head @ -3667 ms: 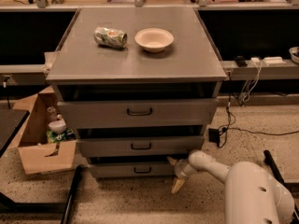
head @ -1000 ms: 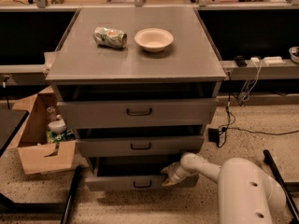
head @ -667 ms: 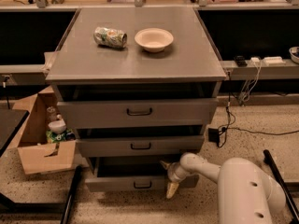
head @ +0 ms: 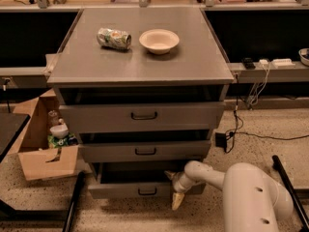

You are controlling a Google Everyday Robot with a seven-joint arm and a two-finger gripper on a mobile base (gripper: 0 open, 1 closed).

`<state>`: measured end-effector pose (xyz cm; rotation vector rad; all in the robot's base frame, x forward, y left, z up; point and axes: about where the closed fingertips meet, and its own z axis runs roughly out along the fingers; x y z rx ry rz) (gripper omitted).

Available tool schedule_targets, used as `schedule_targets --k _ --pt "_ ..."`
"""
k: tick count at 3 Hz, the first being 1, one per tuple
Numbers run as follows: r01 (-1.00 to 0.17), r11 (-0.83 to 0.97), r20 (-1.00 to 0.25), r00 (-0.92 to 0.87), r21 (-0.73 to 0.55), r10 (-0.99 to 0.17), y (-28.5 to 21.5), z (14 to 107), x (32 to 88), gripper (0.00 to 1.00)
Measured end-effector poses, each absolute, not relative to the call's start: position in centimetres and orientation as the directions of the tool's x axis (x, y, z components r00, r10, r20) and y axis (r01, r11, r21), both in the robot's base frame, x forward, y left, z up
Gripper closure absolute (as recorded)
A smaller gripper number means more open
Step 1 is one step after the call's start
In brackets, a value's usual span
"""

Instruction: Open bottom drawer

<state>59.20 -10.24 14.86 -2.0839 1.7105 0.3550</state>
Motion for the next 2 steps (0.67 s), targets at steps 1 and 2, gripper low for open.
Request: schedule_targets --k 1,2 --pt "-0.979 -0.178 -0.445 0.202 -0.097 -0.872 -9.8 13.9 56.8 0.0" --pt "-0.978 -0.194 -0.419 0.21 -0.082 -0.883 -9.6 14.2 55.0 0.16"
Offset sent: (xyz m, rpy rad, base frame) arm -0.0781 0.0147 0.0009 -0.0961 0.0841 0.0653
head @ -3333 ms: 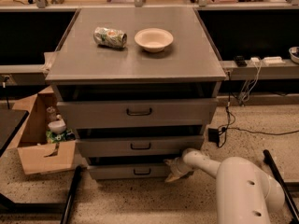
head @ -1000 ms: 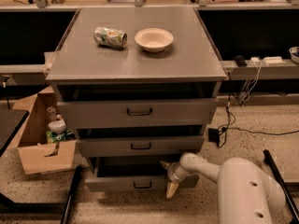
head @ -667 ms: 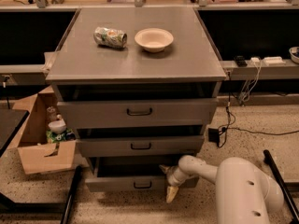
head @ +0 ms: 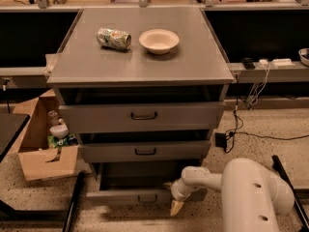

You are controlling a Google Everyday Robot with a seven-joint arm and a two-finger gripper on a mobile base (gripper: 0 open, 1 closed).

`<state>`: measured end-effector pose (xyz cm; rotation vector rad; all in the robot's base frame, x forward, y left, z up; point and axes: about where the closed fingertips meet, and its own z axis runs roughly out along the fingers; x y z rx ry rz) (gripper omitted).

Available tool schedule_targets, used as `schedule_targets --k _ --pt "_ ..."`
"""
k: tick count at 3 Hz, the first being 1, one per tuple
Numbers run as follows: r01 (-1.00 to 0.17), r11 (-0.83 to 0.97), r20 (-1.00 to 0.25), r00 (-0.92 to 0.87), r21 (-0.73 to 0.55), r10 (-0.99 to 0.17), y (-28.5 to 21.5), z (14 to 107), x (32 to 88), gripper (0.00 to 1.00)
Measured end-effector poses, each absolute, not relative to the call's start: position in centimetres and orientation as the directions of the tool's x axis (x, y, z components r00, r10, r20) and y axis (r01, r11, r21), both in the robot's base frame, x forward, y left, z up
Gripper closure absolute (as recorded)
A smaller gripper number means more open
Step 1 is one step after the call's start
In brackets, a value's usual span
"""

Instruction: Open bottom drawer

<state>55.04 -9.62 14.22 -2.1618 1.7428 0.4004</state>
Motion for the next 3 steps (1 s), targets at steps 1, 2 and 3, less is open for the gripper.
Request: schedule_targets --k 1,2,3 --pt "-0.973 -0.217 -0.403 0.231 -0.082 -0.885 -8.9 15.0 52.5 0.39" --pt "-0.971 -0.227 -0.409 0.24 -0.081 -0.881 -8.4 15.4 49.5 0.63" --pt "-0.971 -0.227 -0.433 0.235 -0.071 -0.87 -7.9 15.3 46.3 0.86"
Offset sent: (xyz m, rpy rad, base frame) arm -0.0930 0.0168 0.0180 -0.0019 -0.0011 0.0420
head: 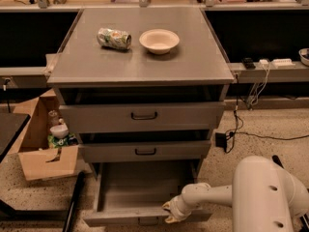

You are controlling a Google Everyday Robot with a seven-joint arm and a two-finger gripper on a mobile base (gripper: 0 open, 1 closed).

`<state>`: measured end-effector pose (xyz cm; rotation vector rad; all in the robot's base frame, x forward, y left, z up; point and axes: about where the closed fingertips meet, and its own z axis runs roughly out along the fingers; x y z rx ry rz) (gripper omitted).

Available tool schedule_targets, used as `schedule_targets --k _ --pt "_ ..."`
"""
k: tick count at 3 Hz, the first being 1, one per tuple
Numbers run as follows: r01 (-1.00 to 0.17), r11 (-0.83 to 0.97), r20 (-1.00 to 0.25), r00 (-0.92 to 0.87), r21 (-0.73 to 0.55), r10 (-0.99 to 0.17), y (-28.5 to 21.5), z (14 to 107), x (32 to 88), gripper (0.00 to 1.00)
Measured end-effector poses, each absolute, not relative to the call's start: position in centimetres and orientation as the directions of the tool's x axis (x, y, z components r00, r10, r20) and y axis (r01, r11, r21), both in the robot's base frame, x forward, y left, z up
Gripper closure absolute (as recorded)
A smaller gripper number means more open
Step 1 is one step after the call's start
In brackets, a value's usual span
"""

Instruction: Open bottom drawer

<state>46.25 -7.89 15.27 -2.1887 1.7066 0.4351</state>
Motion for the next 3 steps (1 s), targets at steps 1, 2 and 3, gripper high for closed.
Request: schedule_targets --k 1,2,3 --pt "-0.974 -0.221 -0.465 0.221 -0.056 -0.857 -7.49 15.02 44.17 1.0" --pt "-0.974 -0.22 -0.466 0.221 -0.056 -0.857 -7.78 15.16 44.15 1.0" --pt "-0.974 -0.22 -0.466 0.221 -0.056 -0.857 -7.78 15.16 44.15 0.82"
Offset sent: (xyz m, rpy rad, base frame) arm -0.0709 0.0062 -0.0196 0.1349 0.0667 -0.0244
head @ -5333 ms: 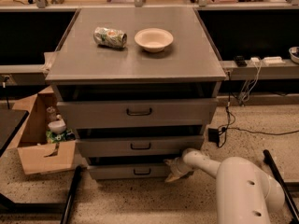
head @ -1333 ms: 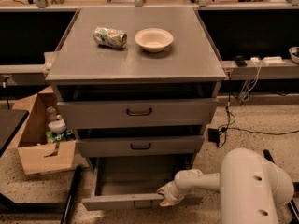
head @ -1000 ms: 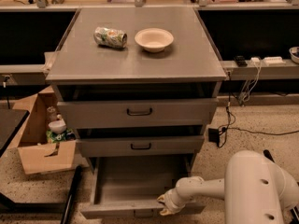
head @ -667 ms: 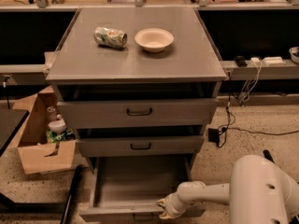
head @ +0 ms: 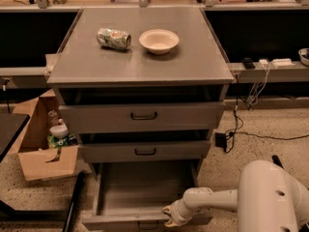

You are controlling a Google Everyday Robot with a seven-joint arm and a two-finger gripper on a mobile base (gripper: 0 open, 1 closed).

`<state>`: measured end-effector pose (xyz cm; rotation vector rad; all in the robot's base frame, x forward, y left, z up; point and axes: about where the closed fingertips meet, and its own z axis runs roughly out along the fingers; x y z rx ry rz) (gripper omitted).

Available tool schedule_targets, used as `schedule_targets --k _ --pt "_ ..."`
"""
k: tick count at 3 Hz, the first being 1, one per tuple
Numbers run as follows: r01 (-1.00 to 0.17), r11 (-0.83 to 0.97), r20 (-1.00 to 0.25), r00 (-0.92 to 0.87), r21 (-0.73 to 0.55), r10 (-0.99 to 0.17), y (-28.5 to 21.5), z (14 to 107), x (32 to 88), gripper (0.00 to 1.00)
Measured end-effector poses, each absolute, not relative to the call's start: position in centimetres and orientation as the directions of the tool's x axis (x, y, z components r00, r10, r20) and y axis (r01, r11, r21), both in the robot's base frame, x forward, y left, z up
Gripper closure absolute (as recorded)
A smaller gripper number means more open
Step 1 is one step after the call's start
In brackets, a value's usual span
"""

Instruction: Open bottom drawer

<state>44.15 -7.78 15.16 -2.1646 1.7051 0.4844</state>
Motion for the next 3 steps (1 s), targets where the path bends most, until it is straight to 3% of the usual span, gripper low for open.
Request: schedule_targets --k 3 --pt "-0.974 -0.22 -0.466 0.221 -0.056 -0.857 -7.77 15.16 44.14 0.12"
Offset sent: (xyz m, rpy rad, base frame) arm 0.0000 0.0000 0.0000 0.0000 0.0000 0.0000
